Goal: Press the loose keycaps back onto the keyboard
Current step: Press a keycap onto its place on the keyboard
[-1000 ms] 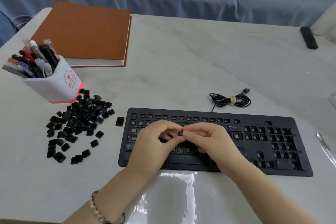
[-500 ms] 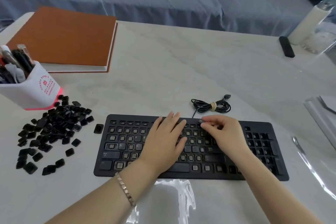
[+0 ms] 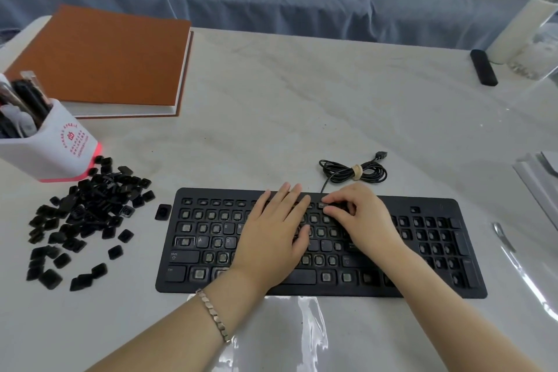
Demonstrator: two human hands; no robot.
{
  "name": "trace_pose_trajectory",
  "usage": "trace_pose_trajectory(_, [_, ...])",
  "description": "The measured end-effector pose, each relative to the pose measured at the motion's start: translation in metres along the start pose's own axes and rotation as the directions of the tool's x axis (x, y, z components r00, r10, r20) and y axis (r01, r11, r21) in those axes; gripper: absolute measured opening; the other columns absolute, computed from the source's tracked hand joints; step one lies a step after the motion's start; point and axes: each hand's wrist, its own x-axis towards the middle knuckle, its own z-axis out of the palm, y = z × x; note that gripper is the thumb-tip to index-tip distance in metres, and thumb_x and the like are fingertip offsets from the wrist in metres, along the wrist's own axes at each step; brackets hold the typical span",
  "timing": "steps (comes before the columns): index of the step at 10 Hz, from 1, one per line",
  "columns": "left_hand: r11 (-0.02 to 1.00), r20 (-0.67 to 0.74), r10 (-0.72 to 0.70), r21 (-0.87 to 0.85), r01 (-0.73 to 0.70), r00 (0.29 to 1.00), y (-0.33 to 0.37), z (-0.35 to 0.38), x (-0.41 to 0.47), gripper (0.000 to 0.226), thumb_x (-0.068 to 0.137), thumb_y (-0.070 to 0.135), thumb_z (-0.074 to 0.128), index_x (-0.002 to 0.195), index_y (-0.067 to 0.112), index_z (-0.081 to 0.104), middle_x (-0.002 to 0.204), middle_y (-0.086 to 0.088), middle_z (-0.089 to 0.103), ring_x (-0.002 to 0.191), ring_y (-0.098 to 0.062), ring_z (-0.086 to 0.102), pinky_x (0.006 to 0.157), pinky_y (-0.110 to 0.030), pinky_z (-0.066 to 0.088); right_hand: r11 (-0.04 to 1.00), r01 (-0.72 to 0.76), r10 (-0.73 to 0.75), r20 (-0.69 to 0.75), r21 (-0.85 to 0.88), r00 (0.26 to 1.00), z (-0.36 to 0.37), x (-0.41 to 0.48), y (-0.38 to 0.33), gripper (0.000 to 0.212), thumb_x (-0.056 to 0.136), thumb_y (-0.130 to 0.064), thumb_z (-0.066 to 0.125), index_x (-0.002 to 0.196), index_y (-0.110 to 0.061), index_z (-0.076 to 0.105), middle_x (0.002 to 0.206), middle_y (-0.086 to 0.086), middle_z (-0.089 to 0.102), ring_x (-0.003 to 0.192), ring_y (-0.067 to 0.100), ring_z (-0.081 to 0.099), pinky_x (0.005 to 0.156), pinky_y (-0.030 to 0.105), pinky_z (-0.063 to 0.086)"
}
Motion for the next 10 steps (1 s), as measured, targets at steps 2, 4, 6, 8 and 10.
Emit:
trace_pose_trajectory(2, [1.0,0.016,-0.008,0.001,0.008,1.0,-0.001,0.0,0.0,0.045,0.087,0.031,0.041,0.119,0.01,0.064,0.131,-0.007,0.059,0.125,-0.023,0.053,0.105,-0.039,0.029,1.0,-0.015,0.015,0.001,0.011,1.0,0.001,0.0,0.0,0.011,0.082,-0.018,0.068,0.092,-0.02,0.072,0.073,-0.015,0.043,0.067,-0.006,0.045,0.064,0.004,0.032])
trace_pose_trajectory(4, [1.0,0.015,-0.006,-0.011,0.006,1.0,0.0,0.0,-0.001,0.045,0.087,0.03,0.041,0.119,0.009,0.064,0.13,-0.008,0.059,0.124,-0.024,0.053,0.105,-0.039,0.029,0.999,-0.017,0.018,-0.026,0.03,1.0,0.002,0.0,-0.002,0.011,0.081,-0.018,0.069,0.091,-0.021,0.072,0.073,-0.015,0.044,0.07,-0.013,0.045,0.062,0.003,0.032])
trace_pose_trajectory(6, [1.0,0.002,0.027,0.001,-0.027,1.0,-0.001,0.002,-0.002,0.042,0.088,0.028,0.042,0.124,0.018,0.062,0.131,-0.011,0.058,0.125,-0.028,0.052,0.105,-0.042,0.03,0.997,-0.078,0.078,-0.019,0.01,0.997,0.001,0.002,-0.005,0.012,0.08,-0.02,0.071,0.091,-0.021,0.074,0.072,-0.015,0.045,0.064,-0.003,0.044,0.062,0.002,0.031])
trace_pose_trajectory(8, [0.996,-0.004,0.06,0.069,-0.06,0.998,-0.001,0.003,0.001,0.044,0.085,0.026,0.043,0.125,0.029,0.062,0.125,-0.015,0.06,0.117,-0.033,0.056,0.102,-0.045,0.031,0.997,-0.074,0.073,0.026,0.024,0.997,-0.005,0.0,-0.008,0.012,0.081,-0.018,0.07,0.091,-0.021,0.075,0.065,-0.014,0.046,0.063,-0.009,0.048,0.06,0.004,0.034])
trace_pose_trajectory(10, [0.996,0.009,0.047,0.071,-0.047,0.999,0.002,0.006,0.005,0.043,0.082,0.027,0.042,0.119,0.028,0.066,0.116,-0.017,0.063,0.107,-0.037,0.059,0.1,-0.051,0.036,0.836,-0.294,0.328,0.009,0.462,0.945,-0.025,-0.015,0.0,0.024,0.086,-0.004,0.058,0.102,-0.021,0.065,0.075,-0.007,0.057,0.063,0.005,0.048,0.055,0.006,0.039])
